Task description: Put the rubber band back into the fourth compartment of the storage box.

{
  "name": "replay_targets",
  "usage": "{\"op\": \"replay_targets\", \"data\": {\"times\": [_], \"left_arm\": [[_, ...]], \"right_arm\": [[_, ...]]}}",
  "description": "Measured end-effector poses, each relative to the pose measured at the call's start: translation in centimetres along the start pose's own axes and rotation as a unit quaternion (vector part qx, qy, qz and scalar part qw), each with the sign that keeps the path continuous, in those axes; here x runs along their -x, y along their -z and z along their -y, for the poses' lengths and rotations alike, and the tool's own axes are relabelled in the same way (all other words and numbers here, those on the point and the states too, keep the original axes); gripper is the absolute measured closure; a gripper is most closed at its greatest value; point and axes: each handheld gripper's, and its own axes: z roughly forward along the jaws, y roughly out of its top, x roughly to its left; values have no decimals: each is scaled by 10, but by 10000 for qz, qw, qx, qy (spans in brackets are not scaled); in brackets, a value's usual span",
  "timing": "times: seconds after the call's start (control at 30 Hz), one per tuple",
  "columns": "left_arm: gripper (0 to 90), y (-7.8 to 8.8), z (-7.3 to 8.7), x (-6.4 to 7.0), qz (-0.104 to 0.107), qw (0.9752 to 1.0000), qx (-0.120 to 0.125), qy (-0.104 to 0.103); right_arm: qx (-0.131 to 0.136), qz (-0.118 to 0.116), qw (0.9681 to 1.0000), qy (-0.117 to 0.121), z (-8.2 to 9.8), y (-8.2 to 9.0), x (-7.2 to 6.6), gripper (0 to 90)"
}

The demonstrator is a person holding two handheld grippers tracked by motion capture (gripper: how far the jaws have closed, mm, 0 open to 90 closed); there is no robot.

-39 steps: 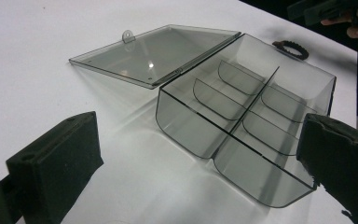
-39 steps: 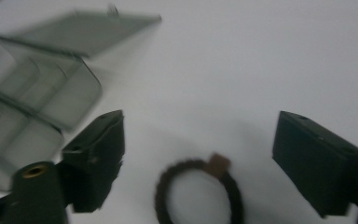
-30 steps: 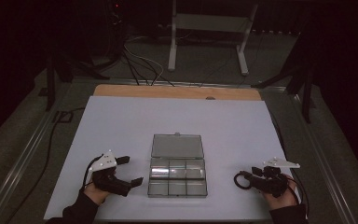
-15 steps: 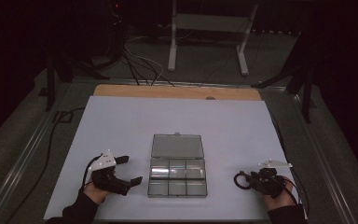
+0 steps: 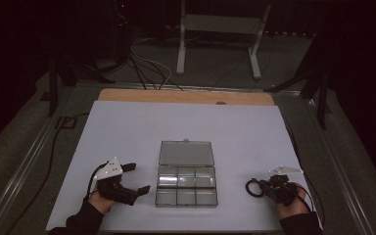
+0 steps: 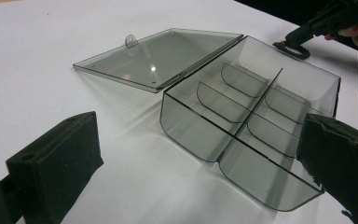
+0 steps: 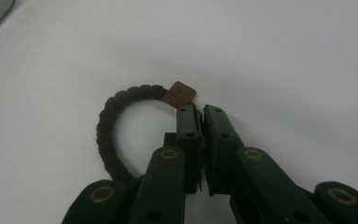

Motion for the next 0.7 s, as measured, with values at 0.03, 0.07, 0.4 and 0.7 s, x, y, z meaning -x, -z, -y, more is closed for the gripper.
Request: {"op": "replay_targets", "data": {"times": [0.03, 0.07, 0.4, 0.7], "left_arm": [[7, 0, 0, 0, 16, 10000, 18, -3], [7, 1, 0, 0, 12, 10000, 45, 5], [7, 1, -1, 2, 72, 10000, 31, -25], [7, 2, 0, 1, 48, 10000, 46, 23]], "right_arm": [[14, -6, 10000, -16, -1, 1, 1, 856], [31, -22, 10000, -30, -1, 1, 1, 856], [193, -137, 9996, -159, -7, 8, 3, 857], [300, -264, 9990, -197, -14, 10, 2, 856]]}}
